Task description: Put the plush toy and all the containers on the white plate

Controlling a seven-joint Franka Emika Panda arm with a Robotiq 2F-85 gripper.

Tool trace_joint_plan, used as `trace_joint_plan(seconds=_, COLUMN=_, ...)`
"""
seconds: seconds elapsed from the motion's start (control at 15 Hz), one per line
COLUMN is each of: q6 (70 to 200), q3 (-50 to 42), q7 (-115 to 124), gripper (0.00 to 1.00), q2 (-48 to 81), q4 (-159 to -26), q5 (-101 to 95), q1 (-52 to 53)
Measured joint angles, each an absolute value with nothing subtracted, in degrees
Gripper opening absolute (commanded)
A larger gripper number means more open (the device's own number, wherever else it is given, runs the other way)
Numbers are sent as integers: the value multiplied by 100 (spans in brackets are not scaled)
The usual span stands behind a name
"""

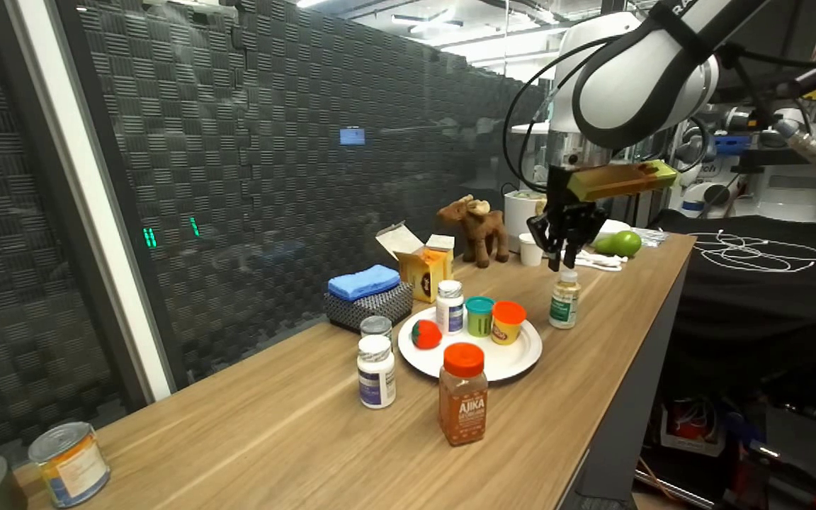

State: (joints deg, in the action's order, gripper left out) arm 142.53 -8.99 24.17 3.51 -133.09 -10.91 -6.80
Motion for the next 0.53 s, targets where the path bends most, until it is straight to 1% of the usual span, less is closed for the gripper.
trace_joint_plan(seconds=0.13, q6=14192, q3=-875, q7=2427, gripper=75, q2=350, q4=-13277, q5=-1091, q1=-637)
trace_joint_plan(seconds=0.33, q6=14037, q3=-858, q7=2449, gripper=99, q2=348, q4=-13252, q5=-1091, q1=-597)
trace_joint_plan(seconds=0.53, q6=13876, q3=-856, q7=2452, gripper=100, q2=351, q4=-13251, q5=-1083, q1=-594)
